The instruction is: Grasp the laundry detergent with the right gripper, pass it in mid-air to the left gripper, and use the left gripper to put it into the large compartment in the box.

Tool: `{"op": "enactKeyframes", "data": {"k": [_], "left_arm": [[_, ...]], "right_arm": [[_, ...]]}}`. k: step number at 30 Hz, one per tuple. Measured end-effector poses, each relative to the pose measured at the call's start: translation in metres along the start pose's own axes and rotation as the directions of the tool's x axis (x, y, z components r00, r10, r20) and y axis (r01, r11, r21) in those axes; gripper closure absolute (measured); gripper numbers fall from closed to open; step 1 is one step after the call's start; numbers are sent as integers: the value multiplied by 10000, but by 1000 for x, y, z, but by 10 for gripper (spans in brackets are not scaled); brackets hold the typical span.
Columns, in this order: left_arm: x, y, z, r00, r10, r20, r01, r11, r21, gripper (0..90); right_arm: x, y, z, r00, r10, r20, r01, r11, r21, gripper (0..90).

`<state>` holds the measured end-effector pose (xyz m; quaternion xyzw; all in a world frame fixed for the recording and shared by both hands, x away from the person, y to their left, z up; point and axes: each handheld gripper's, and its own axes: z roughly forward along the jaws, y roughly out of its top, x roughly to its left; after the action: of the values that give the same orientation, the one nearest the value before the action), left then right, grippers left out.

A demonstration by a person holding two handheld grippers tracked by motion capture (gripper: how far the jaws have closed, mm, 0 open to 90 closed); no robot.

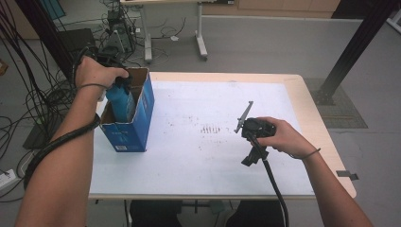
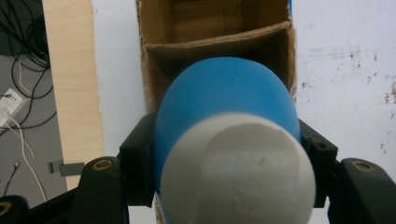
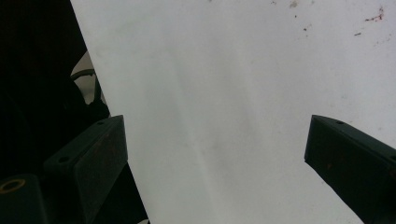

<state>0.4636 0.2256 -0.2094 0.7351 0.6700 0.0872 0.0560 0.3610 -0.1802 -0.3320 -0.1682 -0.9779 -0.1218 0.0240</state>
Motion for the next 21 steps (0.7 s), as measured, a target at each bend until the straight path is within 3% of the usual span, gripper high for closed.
{"op": "enactKeyframes", "data": {"k": [21], "left_arm": [[-2,-8,35,9999,-75,128,72,9997,233,379]], "right_arm": [[1,-2,2,9999,27,-107,-27,10000,24,60]]}}
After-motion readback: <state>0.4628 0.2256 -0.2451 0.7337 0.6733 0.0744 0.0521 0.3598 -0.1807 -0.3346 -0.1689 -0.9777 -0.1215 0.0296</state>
